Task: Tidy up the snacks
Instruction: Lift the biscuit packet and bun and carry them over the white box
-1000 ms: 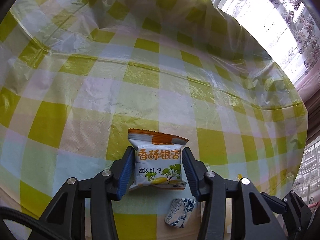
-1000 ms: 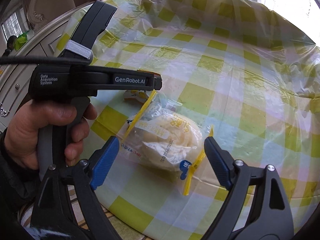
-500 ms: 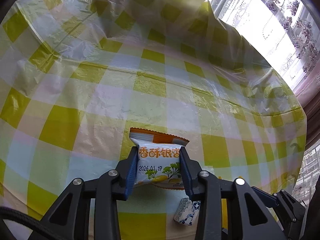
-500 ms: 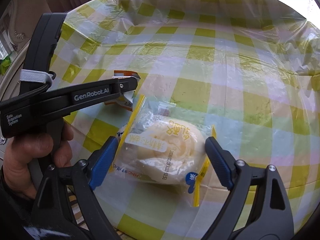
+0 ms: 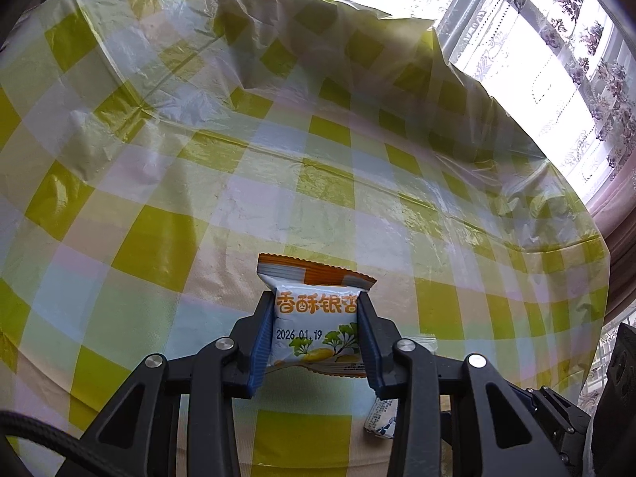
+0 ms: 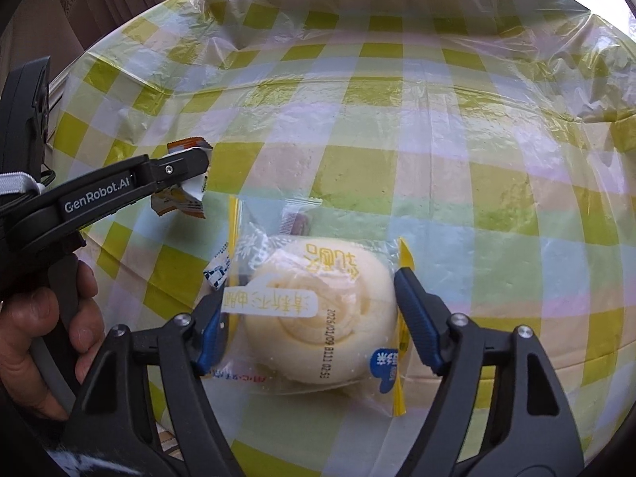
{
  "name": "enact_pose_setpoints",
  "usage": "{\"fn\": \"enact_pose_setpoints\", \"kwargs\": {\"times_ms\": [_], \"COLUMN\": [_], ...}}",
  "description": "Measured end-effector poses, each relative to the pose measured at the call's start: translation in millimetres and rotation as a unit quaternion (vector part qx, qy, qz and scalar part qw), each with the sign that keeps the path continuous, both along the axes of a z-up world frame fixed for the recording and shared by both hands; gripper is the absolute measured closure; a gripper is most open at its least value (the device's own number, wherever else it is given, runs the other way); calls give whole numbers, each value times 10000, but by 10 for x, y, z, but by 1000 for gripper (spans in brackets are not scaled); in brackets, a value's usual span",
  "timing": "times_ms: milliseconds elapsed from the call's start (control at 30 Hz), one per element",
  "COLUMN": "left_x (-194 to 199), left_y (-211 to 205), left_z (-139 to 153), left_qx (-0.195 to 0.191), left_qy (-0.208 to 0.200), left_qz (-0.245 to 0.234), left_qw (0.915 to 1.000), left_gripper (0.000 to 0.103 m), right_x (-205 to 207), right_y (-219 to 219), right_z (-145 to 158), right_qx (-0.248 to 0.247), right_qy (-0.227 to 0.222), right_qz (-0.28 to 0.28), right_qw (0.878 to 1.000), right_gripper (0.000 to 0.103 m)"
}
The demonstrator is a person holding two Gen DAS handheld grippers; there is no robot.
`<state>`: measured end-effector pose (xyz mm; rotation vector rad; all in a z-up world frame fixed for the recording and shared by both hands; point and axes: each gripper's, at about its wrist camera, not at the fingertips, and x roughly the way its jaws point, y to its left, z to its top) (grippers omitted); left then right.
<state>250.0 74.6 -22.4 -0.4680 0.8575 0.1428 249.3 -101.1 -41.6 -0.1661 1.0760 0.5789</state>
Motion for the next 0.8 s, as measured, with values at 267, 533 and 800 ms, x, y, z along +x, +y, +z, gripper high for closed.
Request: {"fn": "enact_pose_setpoints", "kwargs": {"times_ms": [267,533,800], "left_x": [-118,-267,-409], "left_y": [7,-34,-168], "left_z": [48,91,163], "left_qx": [16,-4,-20], "left_qy": [-93,-144,-187], "left_qz": [52,31,-60], "left_qw": [9999,9999,9998], "left_gripper": [63,63,63], "right_x": [-59,-118,-185], "right_y": [-30,-195,-377], "right_z": [32,96,189], "right_qx": [48,108,122], "right_qy": [-89,-67,-147], "right_qz": [1,-217,-465], "right_qw": [9999,9997,9987], "right_gripper": [30,33,33]}}
